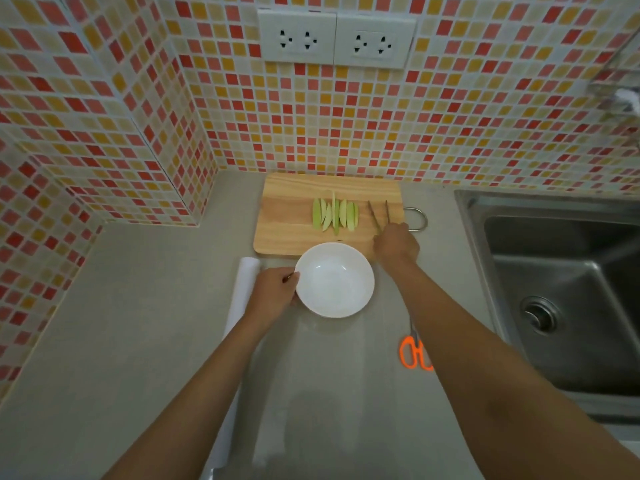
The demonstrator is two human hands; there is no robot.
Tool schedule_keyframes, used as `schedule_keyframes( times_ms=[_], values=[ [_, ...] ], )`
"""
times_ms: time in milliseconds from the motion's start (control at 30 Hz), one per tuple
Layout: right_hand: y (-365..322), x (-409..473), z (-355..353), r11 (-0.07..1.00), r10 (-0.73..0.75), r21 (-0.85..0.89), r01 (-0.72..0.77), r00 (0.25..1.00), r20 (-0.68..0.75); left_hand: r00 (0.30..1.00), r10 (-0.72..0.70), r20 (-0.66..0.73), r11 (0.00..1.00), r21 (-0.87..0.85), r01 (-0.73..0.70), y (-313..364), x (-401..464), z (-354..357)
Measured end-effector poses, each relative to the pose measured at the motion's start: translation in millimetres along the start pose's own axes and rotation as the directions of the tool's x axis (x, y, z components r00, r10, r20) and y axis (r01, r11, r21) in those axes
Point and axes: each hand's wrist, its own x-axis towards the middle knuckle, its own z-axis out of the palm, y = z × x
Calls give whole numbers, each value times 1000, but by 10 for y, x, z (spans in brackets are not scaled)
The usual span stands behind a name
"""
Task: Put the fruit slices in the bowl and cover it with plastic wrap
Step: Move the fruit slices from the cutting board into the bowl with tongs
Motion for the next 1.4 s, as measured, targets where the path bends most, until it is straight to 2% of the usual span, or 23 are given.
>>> schedule_keyframes(
  times_ms=[200,500,600,767,1167,1267,1400],
  values=[
    [-14,41,1,1000,-7,30,8,999,-33,1000,-12,-12,1000,-9,12,-1,-10,-1],
    [-100,-16,-186,922,-81,378,80,997,-13,1000,-21,9,999,-38,21,18,-26,-30],
    [-191,-118,-201,926,-130,355,130,991,-26,1000,-23,13,999,-47,24,25,-24,-32],
    [-293,-216,-167,966,-145,217,141,989,6,1000,-25,15,998,-49,26,21,-36,-47],
    [-160,-352,-252,938,-61,341,61,998,-11,999,-29,20,998,-52,30,-1,-5,-23],
    [-120,-640,-405,908,-108,405,109,994,-24,999,-27,21,999,-38,28,-2,8,-26],
    [28,-1201,-473,898,-253,379,223,967,31,1000,-17,17,1000,-26,17,9,16,-32]
  ],
)
